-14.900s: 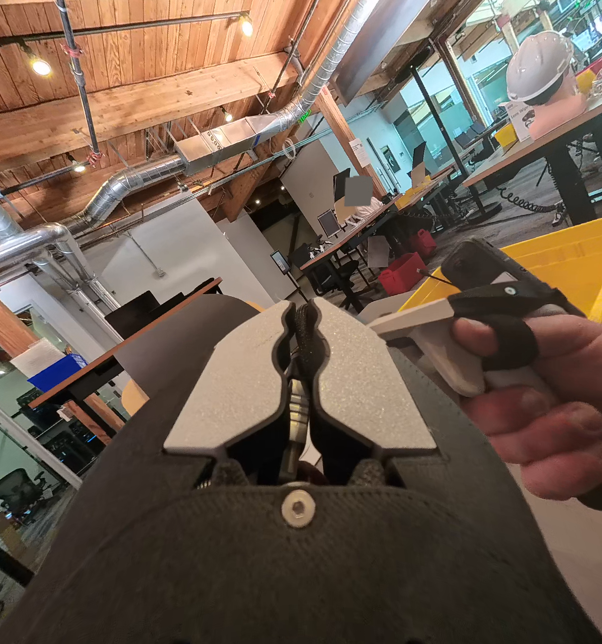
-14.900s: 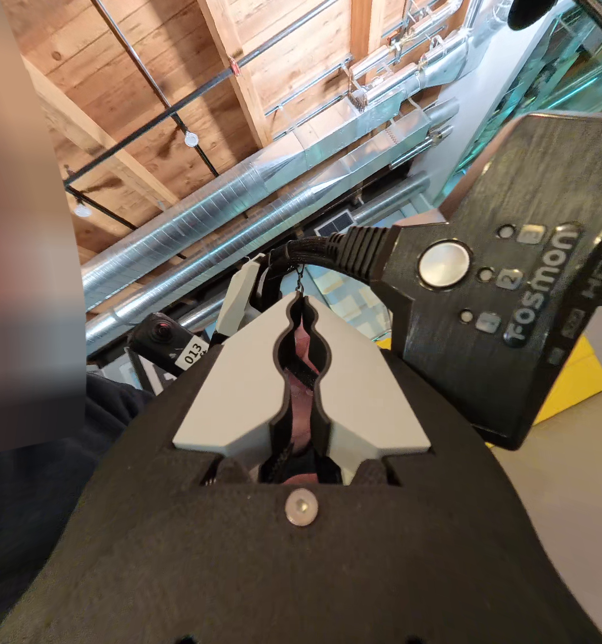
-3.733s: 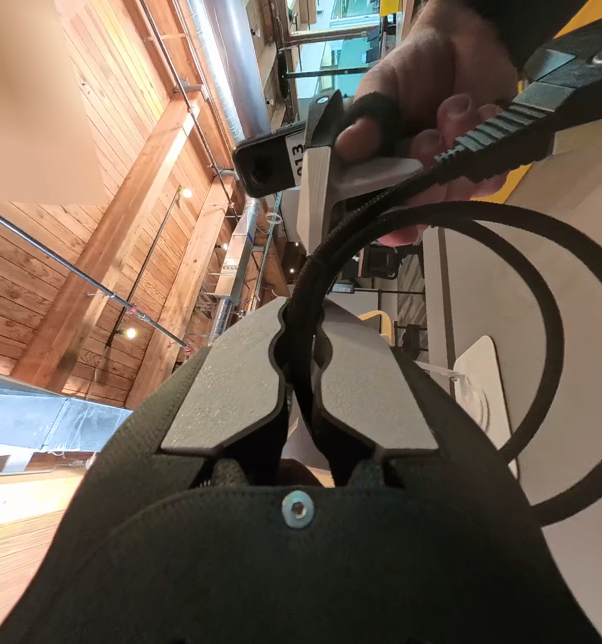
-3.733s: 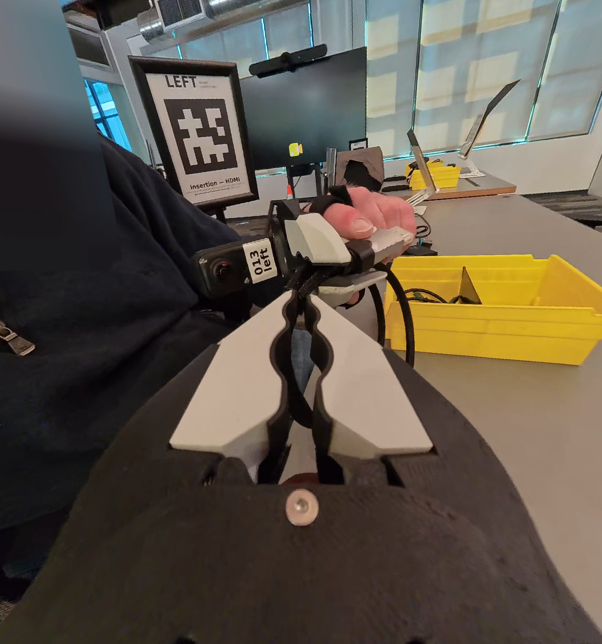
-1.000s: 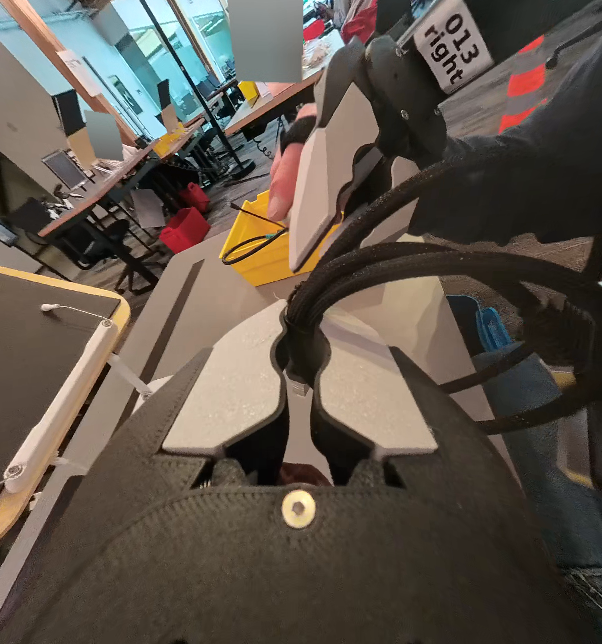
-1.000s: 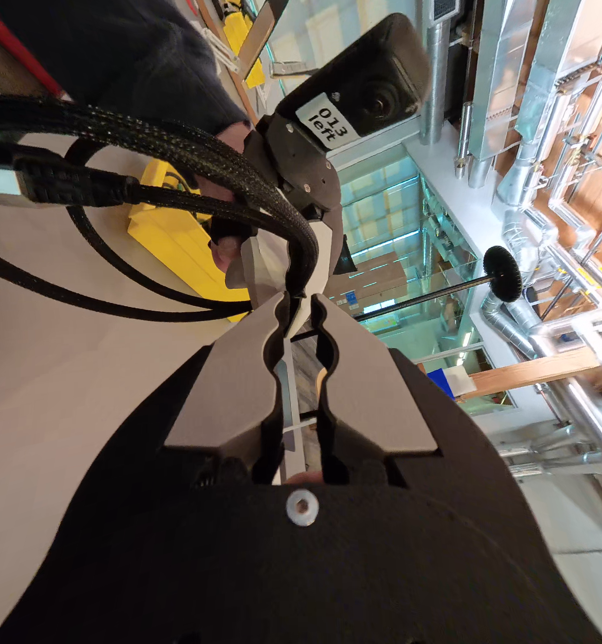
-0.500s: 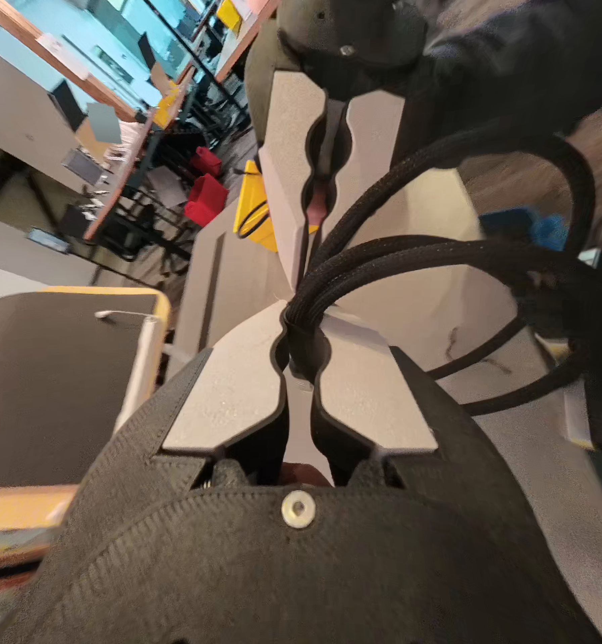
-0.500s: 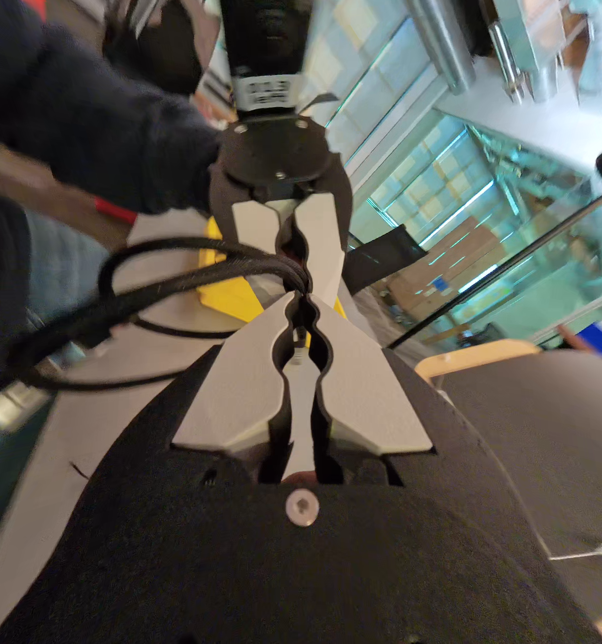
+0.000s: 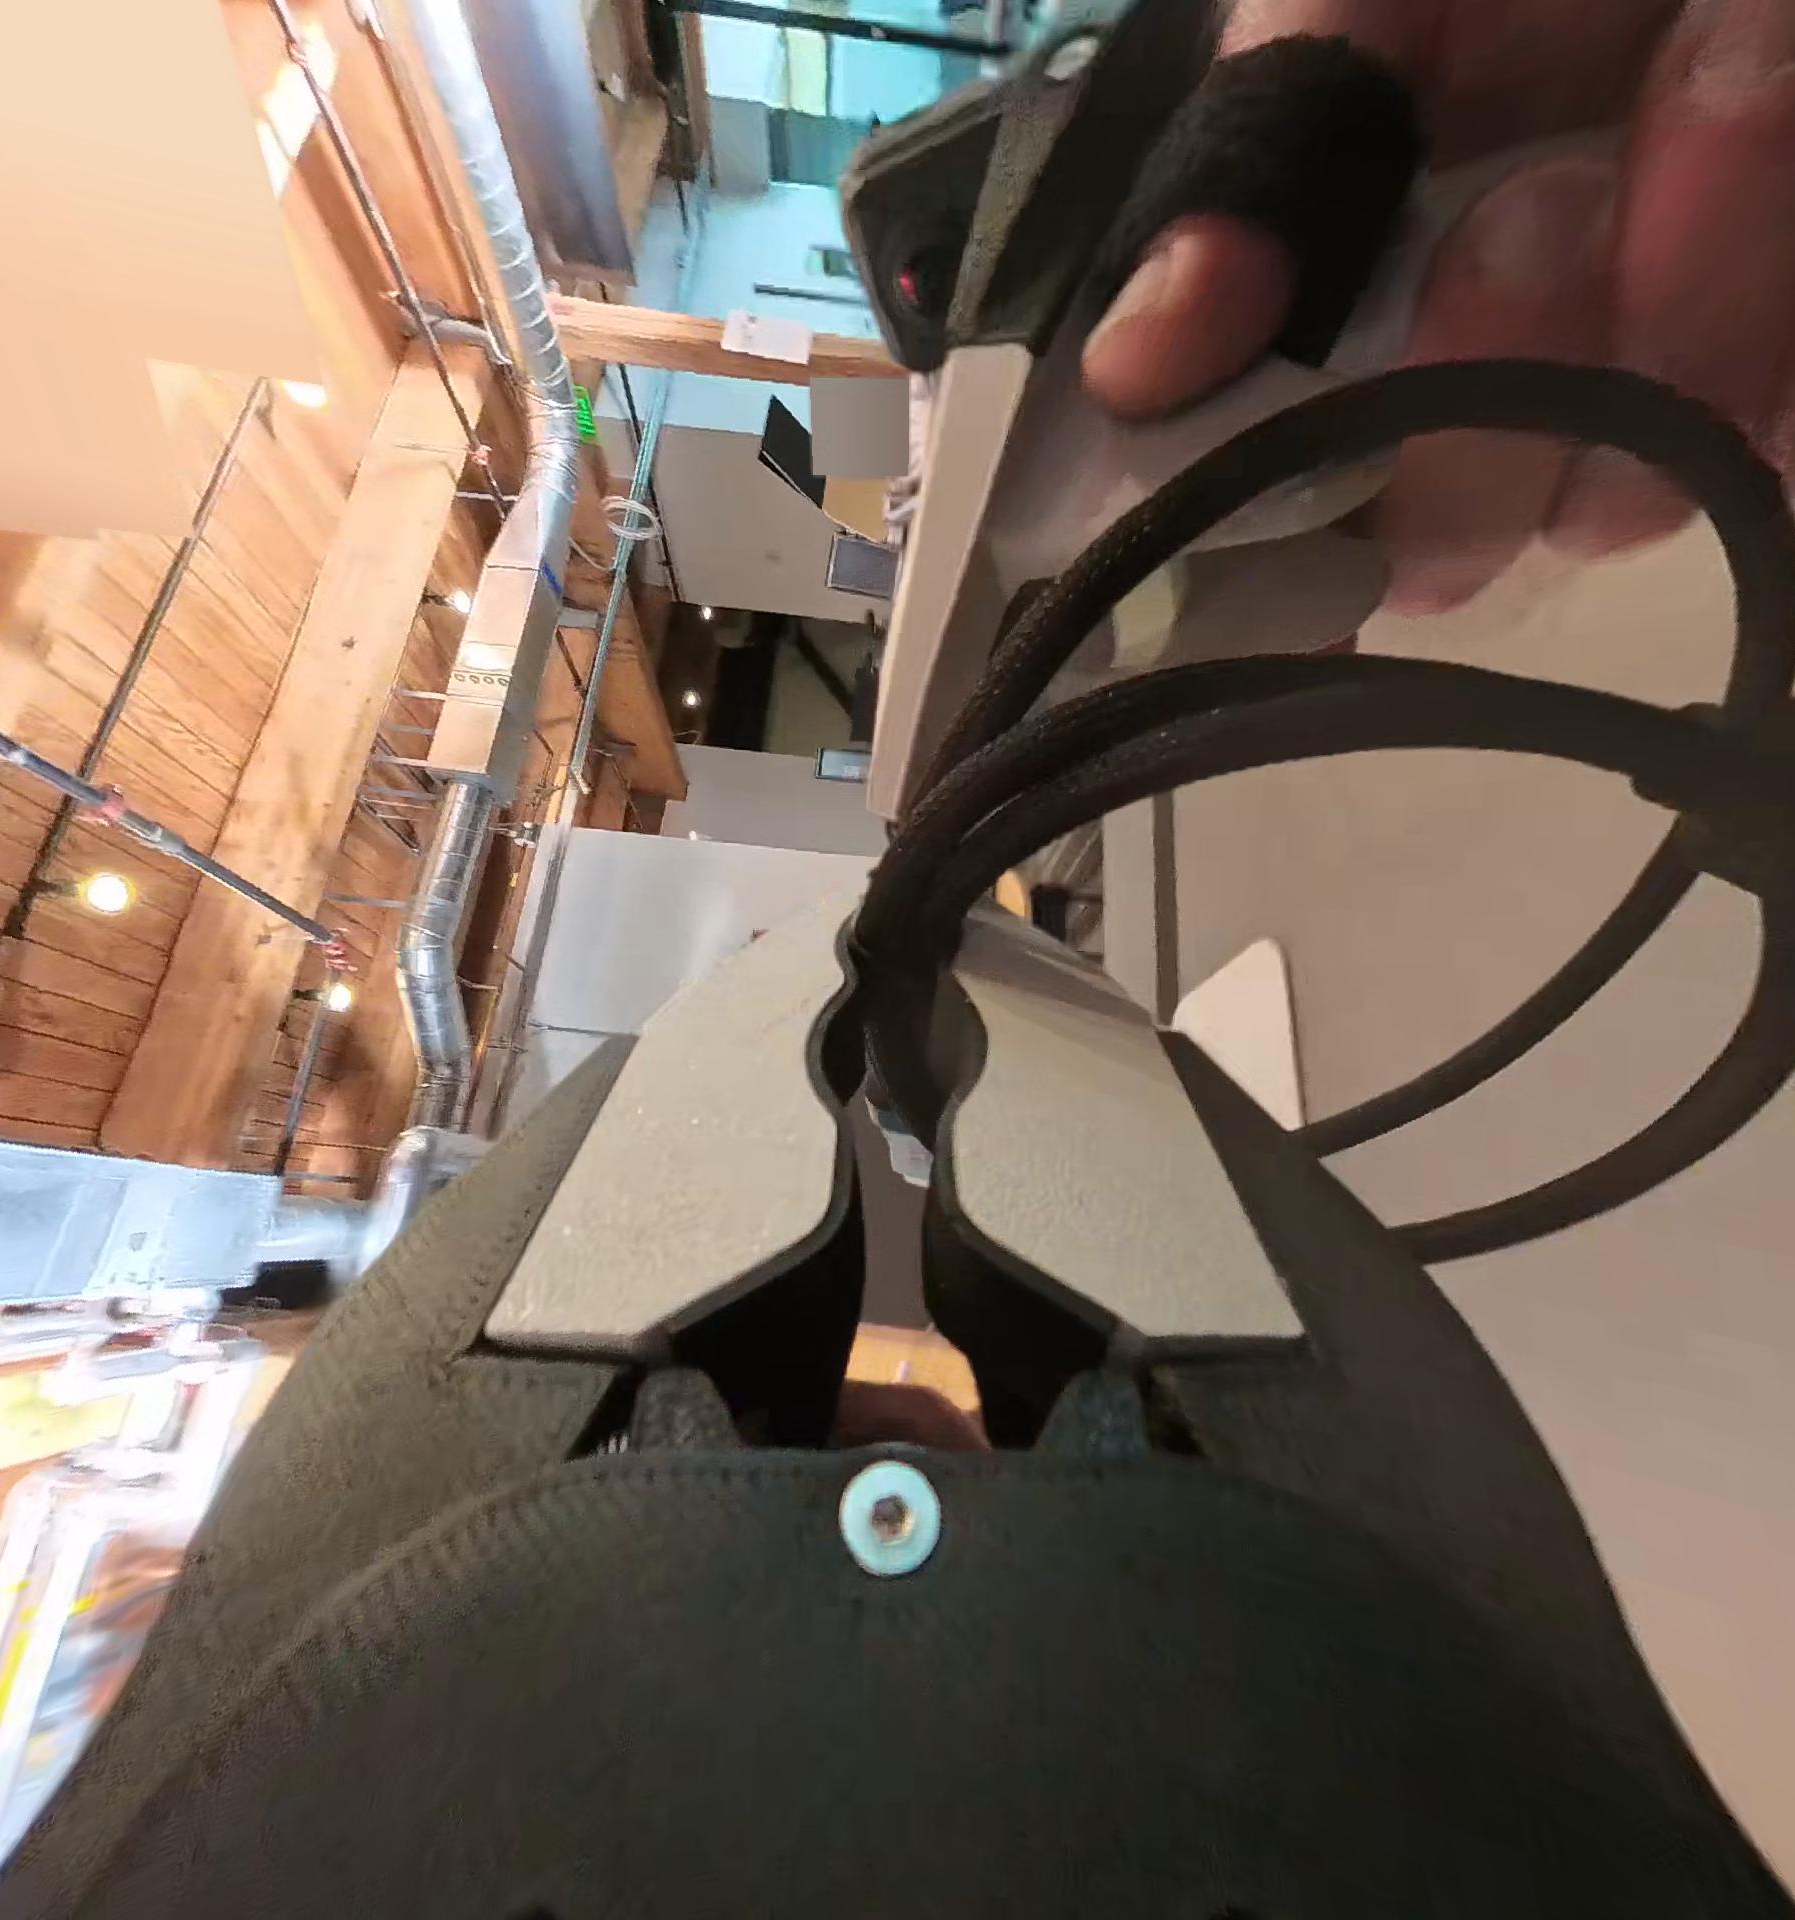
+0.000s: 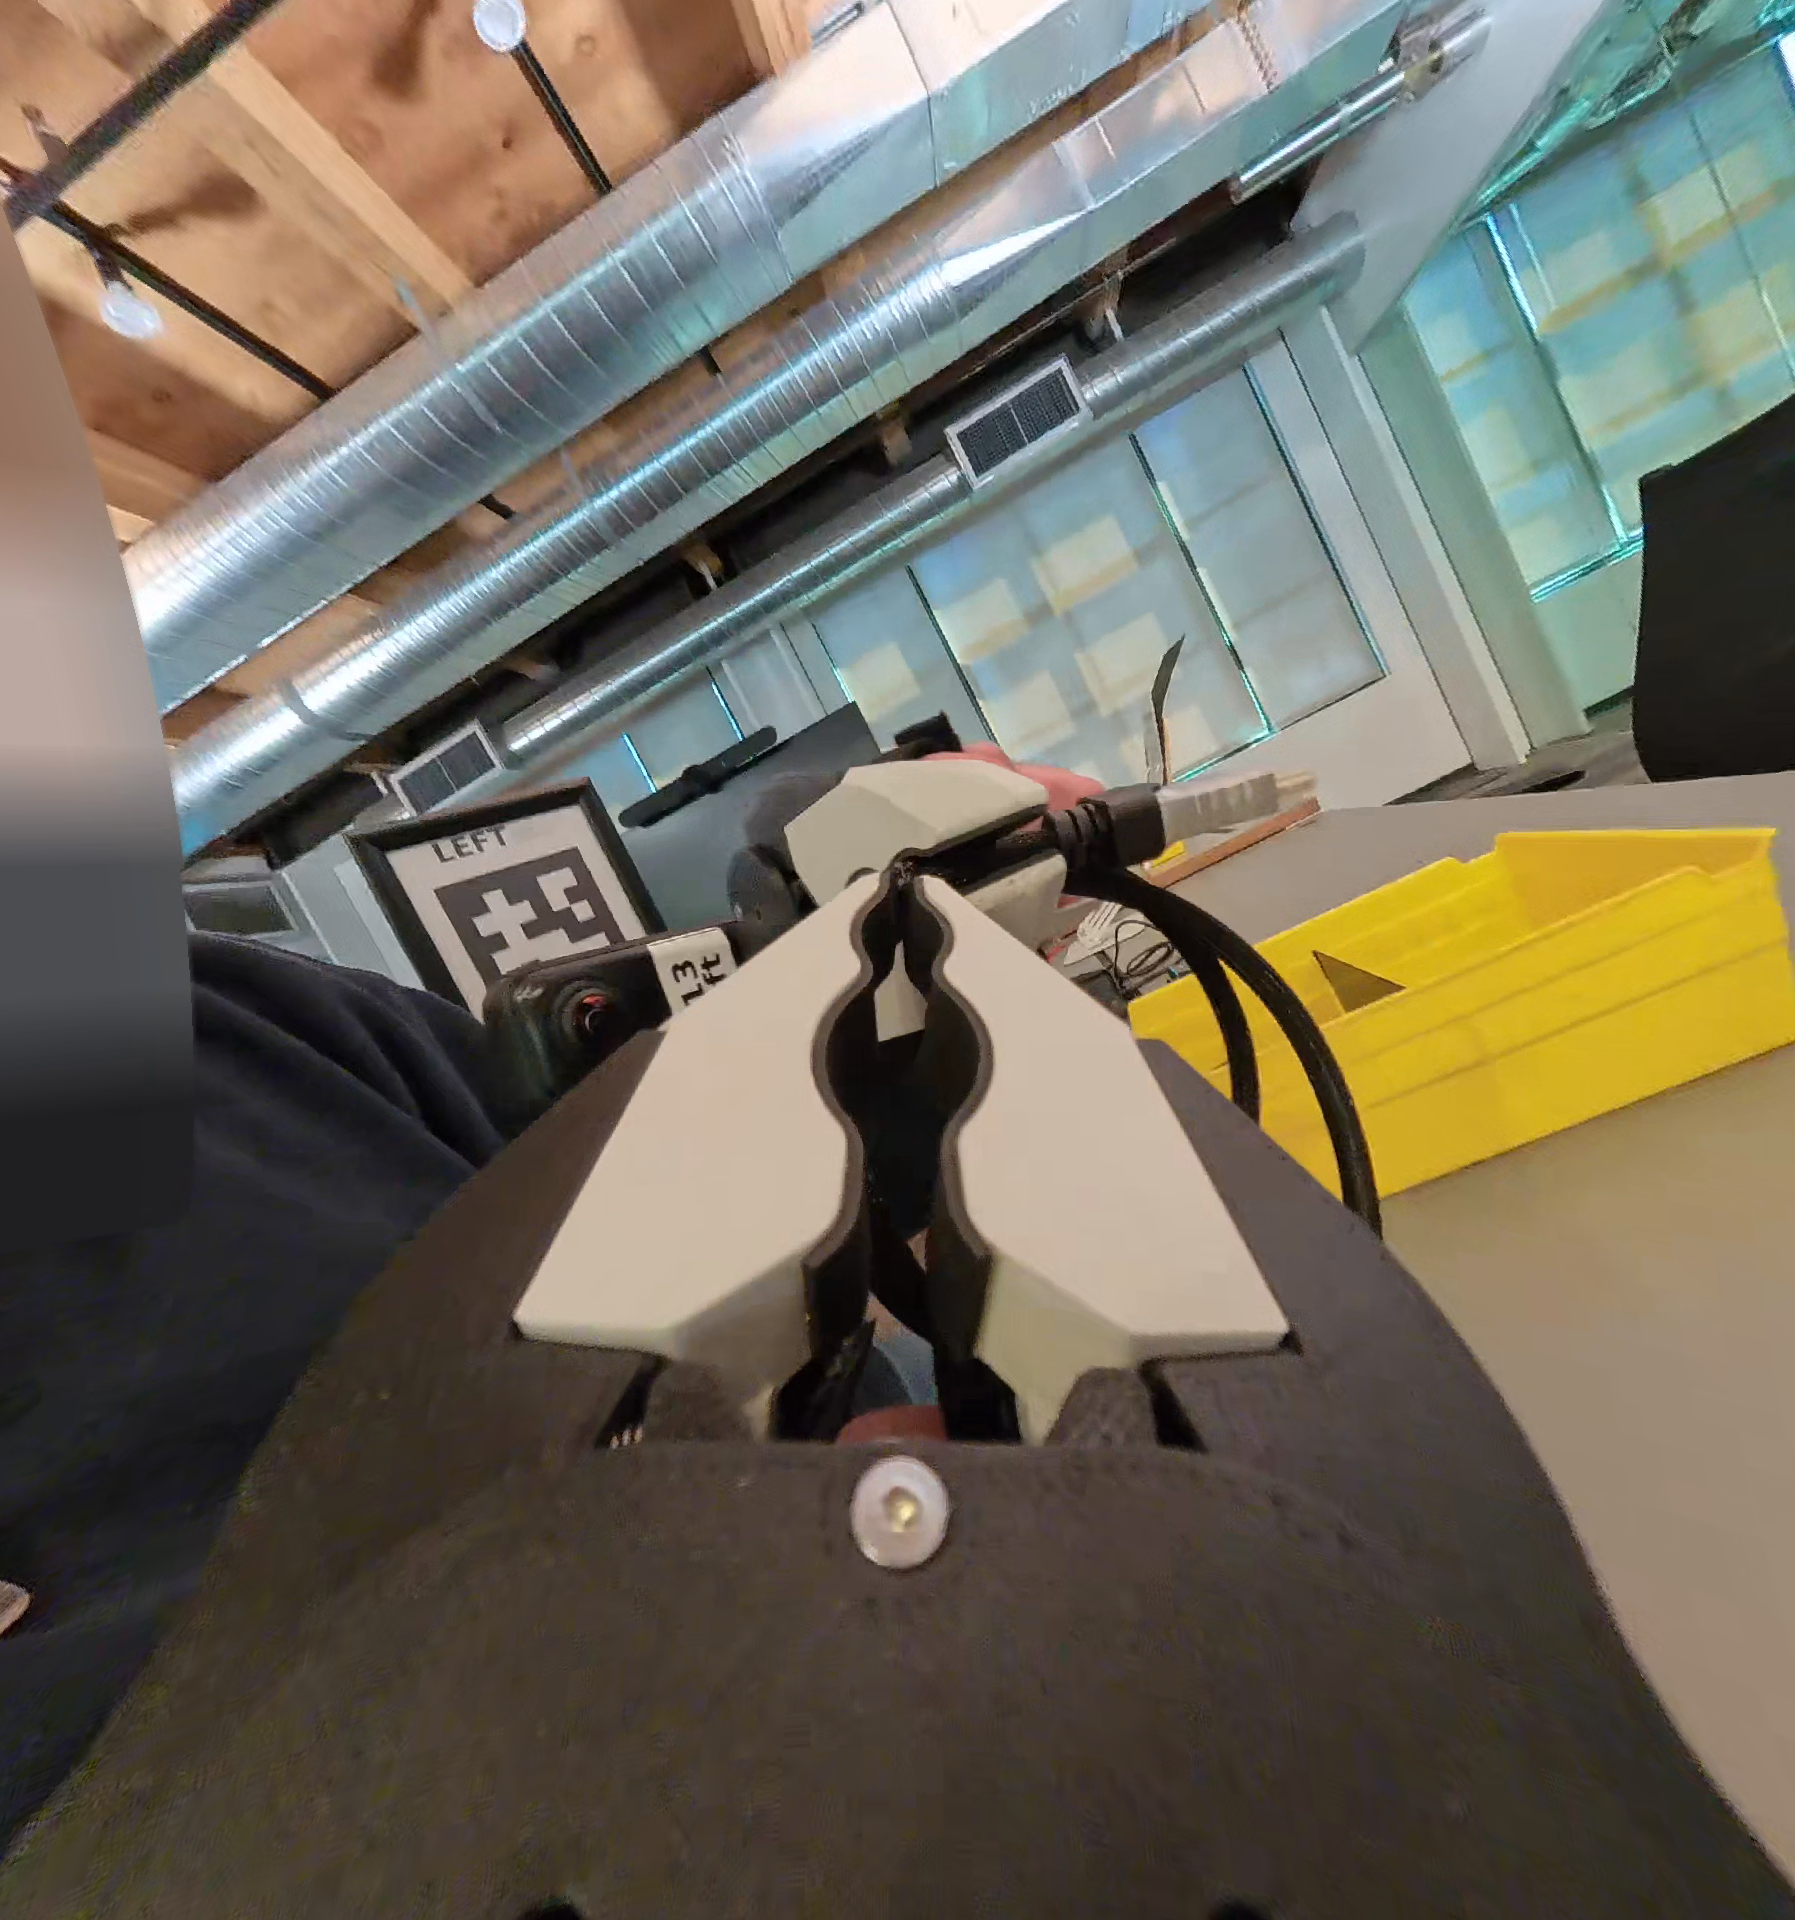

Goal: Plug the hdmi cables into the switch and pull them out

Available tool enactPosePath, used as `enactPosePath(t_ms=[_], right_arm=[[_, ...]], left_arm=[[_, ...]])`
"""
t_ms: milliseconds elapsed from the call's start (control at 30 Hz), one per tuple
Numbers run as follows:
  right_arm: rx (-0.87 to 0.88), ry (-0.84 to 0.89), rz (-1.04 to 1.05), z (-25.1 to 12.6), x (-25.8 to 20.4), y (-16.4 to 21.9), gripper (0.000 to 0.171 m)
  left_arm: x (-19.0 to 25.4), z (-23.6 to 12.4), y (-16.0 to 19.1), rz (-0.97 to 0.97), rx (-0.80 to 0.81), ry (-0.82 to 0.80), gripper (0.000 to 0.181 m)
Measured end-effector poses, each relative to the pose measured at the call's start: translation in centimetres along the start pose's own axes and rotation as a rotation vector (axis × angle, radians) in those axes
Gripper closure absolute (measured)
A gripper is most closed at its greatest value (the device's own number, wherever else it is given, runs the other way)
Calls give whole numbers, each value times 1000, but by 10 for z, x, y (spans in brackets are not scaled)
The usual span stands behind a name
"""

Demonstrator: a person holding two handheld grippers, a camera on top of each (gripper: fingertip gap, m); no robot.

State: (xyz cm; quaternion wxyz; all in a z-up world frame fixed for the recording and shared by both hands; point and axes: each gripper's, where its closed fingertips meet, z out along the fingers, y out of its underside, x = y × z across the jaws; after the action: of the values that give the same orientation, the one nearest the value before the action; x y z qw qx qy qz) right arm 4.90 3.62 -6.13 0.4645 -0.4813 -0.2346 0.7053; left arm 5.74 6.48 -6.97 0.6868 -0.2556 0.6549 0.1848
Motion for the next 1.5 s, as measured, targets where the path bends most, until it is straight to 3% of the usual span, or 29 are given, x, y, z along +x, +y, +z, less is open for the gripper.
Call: enactPosePath(t_ms=[167,333,533,633,700,800,967,1000,1033,1200,1367,1500], right_arm=[[-19,29,-134,1,-4,0,171],[-165,145,-516,0,-3,2,171],[-412,227,-1152,-4,-2,3,171],[-548,261,-1639,-8,1,4,171],[-596,304,-1793,-10,3,0,171],[-539,420,-1785,-23,13,-21,171],[-336,300,-1323,-13,-5,-21,171],[-315,268,-1246,-9,-9,-19,164],[-316,248,-1171,-6,-10,-16,157],[-363,253,-999,2,4,-1,162],[-333,250,-1055,7,1,-1,162],[-424,267,-1190,7,4,5,167]], left_arm=[[2,-1,-4,-156,52,61,175],[10,-3,-8,-338,94,179,174],[19,-4,-14,-598,149,348,174],[22,-7,-23,-779,214,442,175],[25,-7,-26,-890,243,501,174],[8,-14,-26,-1048,344,513,175],[8,-11,-21,-1034,325,494,174],[12,-10,-21,-1020,311,499,174],[14,-9,-21,-1008,303,496,174],[16,-8,-22,-989,305,484,174],[19,-8,-21,-971,288,489,174],[21,-8,-20,-959,280,501,174]])
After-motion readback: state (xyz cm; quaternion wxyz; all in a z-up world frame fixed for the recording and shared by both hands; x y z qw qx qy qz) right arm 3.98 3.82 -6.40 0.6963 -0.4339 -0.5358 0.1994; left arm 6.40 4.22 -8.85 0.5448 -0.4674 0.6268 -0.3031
